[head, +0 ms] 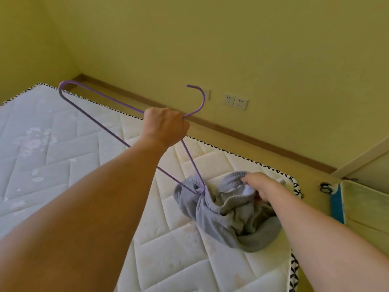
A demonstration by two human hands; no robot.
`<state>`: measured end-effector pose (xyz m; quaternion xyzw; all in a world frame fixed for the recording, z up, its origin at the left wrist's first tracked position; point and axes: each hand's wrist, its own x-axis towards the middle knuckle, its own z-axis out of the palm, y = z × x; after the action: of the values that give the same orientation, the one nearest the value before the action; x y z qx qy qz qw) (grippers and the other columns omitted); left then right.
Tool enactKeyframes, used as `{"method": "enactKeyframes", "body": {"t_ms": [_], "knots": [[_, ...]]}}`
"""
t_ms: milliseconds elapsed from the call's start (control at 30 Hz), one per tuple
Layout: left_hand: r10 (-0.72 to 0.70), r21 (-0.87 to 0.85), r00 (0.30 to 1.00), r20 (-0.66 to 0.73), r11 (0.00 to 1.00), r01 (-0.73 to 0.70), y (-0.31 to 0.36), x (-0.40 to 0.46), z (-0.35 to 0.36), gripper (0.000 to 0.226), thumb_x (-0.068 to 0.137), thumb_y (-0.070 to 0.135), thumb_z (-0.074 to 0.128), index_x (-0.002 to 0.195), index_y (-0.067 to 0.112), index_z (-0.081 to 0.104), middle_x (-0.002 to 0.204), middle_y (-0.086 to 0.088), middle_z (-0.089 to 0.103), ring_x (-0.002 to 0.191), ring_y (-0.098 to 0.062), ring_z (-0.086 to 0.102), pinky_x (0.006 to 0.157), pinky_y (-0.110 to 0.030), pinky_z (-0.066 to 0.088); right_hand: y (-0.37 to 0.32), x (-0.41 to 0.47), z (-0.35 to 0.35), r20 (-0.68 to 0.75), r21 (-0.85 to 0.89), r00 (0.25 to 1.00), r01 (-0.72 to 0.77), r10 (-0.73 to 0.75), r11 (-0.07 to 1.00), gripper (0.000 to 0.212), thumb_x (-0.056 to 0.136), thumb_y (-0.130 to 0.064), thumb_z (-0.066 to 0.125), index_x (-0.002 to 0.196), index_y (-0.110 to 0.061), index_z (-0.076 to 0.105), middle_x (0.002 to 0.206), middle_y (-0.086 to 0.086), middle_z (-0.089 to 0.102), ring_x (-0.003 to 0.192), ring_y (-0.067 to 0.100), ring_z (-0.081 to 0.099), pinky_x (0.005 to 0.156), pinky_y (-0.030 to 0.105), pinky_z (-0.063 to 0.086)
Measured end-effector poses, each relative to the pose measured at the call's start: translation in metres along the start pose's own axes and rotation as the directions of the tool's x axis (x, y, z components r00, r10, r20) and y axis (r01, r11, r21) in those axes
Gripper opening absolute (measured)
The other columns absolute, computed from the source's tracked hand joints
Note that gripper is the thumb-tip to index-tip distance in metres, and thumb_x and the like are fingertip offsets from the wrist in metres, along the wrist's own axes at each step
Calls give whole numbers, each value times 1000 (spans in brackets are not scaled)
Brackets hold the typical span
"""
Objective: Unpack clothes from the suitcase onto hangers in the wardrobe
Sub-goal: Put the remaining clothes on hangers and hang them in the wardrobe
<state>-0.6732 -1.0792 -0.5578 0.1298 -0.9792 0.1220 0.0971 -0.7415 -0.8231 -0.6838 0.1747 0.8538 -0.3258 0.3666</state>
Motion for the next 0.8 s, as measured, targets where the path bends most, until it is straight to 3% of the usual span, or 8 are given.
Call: {"method": "enactKeyframes", "body": {"t_ms": [133,267,400,533,633,667,733,800], "knots": [[-156,-159,980,-126,978,135,-11,29,-44,33,94,27,37,68,16,55,59,-2,39,64,-26,49,59,-29,31,-15,-20,-36,-191,-31,976,96,-101,995,27,97,-22,46,104,0,61,85,17,59,76,26,55,64,29,43],[-139,-199,969,-203,975,98,10,29,-65,33,93,23,40,64,15,55,52,0,36,57,-24,47,51,-24,23,-34,-43,-67,-269,44,939,237,-217,971,38,95,-26,44,118,-1,61,112,20,66,95,32,65,86,41,55],[-84,-313,968,-235,950,6,47,18,-74,38,97,23,37,61,15,47,51,1,36,54,-26,43,48,-24,20,-54,-84,-96,-327,98,903,326,-279,940,34,96,-23,41,119,-4,58,114,18,64,100,32,64,83,37,51],[16,-487,983,-183,867,-105,82,10,-94,41,100,29,32,62,15,41,57,0,42,60,-28,45,52,-30,28,-62,-128,-117,-375,173,862,425,-339,888,22,95,-22,40,98,-10,58,84,10,61,75,25,57,65,28,42],[133,-652,991,-25,749,-117,107,5,-110,38,100,31,33,71,11,48,66,-6,49,69,-30,48,57,-34,34,-60,-166,-130,-317,225,848,503,-426,834,17,94,-23,44,87,-14,56,81,8,57,73,24,55,60,27,40],[162,-725,986,28,683,-91,114,5,-117,38,99,32,35,72,8,49,70,-9,52,72,-31,48,59,-35,35,-57,-180,-137,-308,165,827,533,-470,830,20,94,-27,46,85,-13,58,85,8,60,75,23,56,65,29,42],[201,-851,974,109,524,-13,120,3,-126,39,98,33,41,76,4,55,76,-11,57,72,-27,46,62,-34,35,-49,-193,-149,-325,-188,769,518,-550,835,31,92,-36,44,95,-13,64,106,11,60,97,28,55,85,37,44],[207,-922,967,151,382,62,125,4,-132,37,96,34,47,68,11,57,68,-2,56,64,-21,45,60,-32,34,-39,-200,-159,-376,-521,685,401,-624,753,38,94,-41,37,111,-22,64,123,10,45,119,31,39,102,40,31]]}}
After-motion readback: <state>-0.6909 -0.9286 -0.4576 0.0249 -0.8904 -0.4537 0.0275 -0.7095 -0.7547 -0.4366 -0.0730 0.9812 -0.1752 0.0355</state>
